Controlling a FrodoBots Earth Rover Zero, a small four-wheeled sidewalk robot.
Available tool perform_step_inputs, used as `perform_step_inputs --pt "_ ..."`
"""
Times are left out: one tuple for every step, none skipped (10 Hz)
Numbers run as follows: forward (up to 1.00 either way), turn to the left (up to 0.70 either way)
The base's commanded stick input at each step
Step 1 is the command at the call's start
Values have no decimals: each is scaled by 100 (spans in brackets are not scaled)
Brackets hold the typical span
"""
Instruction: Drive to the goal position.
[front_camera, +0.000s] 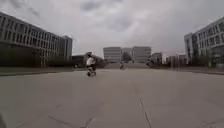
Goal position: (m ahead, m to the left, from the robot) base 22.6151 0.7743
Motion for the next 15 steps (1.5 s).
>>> perform_step_inputs --pt "70 -21" --pt "70 -34" --pt "70 -35" --pt "70 -34" --pt "70 -17" --pt "70 -4" --pt "70 -1" --pt "70 -1" --pt "70 -1" --pt "70 -1" --pt "70 -1" --pt "70 -1" --pt "70 -1" --pt "70 -1" --pt "70 -1"
